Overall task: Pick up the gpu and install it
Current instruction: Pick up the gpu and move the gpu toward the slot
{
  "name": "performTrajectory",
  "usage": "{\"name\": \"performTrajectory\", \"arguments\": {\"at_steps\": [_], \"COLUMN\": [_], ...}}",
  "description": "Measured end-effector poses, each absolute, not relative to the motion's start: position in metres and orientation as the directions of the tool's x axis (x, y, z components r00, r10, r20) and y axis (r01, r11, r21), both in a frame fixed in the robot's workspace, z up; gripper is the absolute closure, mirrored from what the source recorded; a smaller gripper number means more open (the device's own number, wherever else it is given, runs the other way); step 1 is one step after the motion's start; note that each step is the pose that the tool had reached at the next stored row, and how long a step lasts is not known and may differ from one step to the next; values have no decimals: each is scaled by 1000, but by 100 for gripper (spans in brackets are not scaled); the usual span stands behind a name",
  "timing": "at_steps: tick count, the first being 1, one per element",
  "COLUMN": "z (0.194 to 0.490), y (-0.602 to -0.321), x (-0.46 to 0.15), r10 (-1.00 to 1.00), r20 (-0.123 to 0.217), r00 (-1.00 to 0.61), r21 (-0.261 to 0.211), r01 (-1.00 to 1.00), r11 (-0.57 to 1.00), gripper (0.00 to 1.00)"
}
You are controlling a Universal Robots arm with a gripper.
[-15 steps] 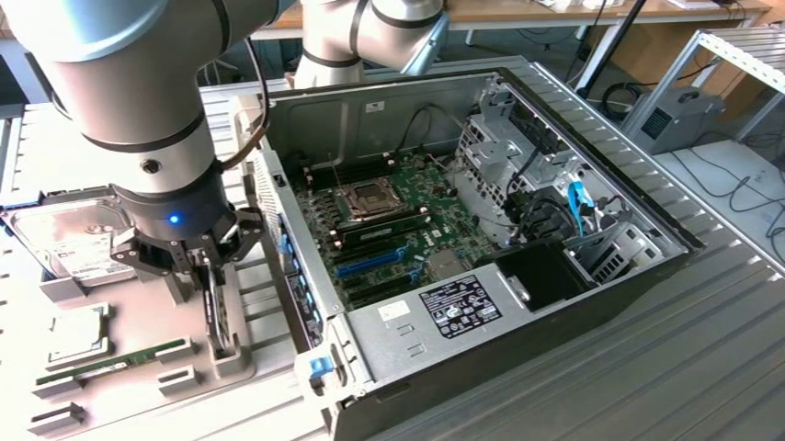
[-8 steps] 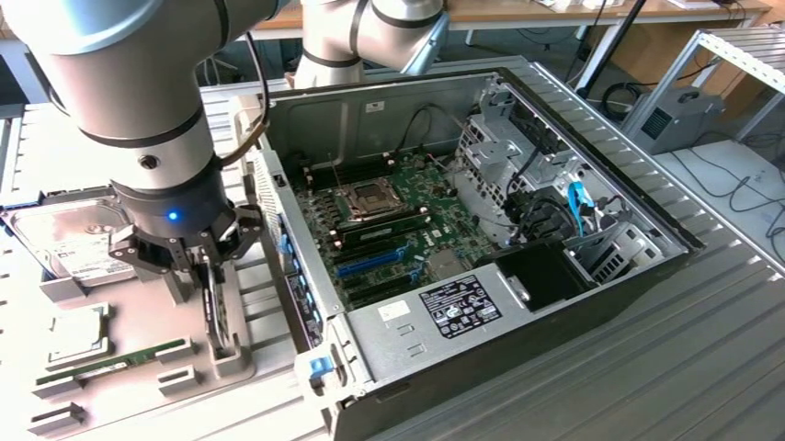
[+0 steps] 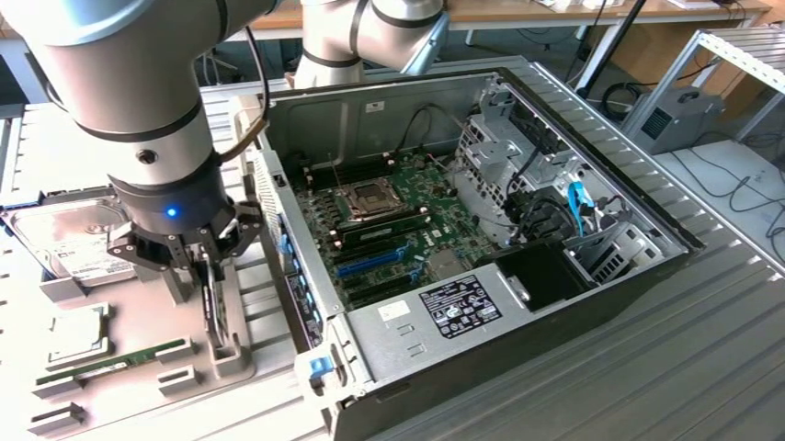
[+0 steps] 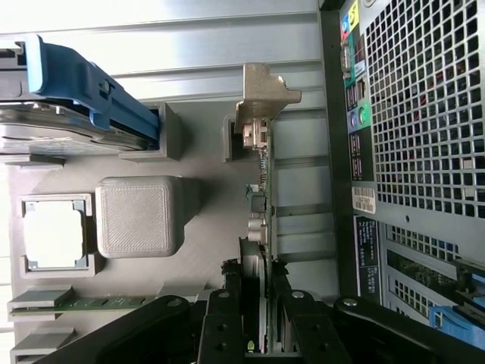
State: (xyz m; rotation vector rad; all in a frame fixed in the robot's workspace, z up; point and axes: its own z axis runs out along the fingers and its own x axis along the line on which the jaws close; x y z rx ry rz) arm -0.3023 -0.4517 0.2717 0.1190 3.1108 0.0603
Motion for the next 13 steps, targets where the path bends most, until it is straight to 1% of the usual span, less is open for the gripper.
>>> {"name": "performTrajectory", "arguments": {"at_steps": [13], "z": [278], "y": [-452], "x": [-302], "r10": [77], "r20": [-26], "r00": [-997], "r21": [40], "r01": [76], "r11": [996], "gripper": [74]}}
